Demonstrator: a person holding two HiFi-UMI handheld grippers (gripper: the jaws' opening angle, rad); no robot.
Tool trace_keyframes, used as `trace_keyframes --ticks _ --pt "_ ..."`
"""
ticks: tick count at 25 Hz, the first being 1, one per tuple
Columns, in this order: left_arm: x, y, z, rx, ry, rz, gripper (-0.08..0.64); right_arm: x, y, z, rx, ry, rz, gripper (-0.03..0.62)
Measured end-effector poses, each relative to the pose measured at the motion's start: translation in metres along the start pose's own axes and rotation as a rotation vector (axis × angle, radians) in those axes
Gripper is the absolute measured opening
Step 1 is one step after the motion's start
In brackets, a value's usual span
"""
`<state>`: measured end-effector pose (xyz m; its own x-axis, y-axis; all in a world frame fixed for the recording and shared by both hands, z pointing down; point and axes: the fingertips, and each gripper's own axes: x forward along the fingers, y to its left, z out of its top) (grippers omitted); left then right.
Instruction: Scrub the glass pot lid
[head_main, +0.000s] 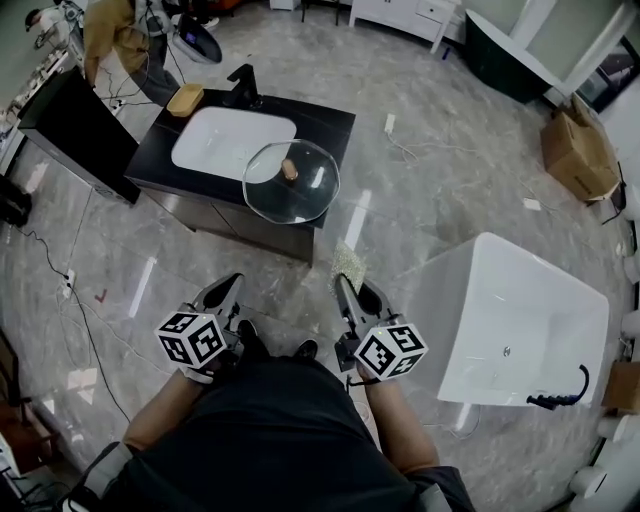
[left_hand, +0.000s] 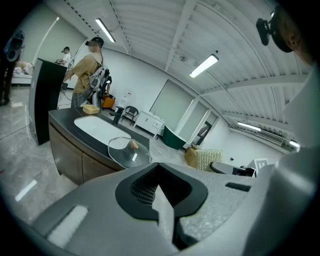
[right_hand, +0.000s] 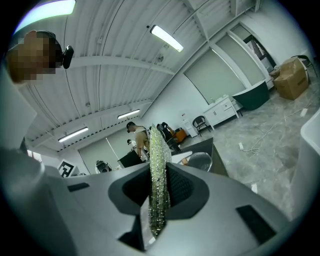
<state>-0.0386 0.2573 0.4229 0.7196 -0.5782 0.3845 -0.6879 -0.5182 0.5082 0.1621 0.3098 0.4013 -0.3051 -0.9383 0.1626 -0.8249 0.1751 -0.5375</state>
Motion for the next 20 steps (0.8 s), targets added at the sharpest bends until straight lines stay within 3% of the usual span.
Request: trace_keyframes --ticks 4,9,14,20 --pt "-0.001 0.021 0.002 -0.036 -0.010 0.059 0.000 0.017 -0.014 -0.005 0.014 0.030 0.002 0.063" --pt "0.014 0.048 0.014 -0.059 -0.001 0.071 0.000 0.057 -0.015 -0.004 0.017 0.052 0.006 0.063" --pt "0.059 0.078 0.046 -0.073 0.014 0.015 0.000 0.103 -0.023 0.007 0.009 0.051 -0.044 0.063" --pt "0.124 0.101 0.108 -0.056 0.031 -0.089 0.000 0.156 -0.050 0.036 -0.007 0.037 -0.162 0.063"
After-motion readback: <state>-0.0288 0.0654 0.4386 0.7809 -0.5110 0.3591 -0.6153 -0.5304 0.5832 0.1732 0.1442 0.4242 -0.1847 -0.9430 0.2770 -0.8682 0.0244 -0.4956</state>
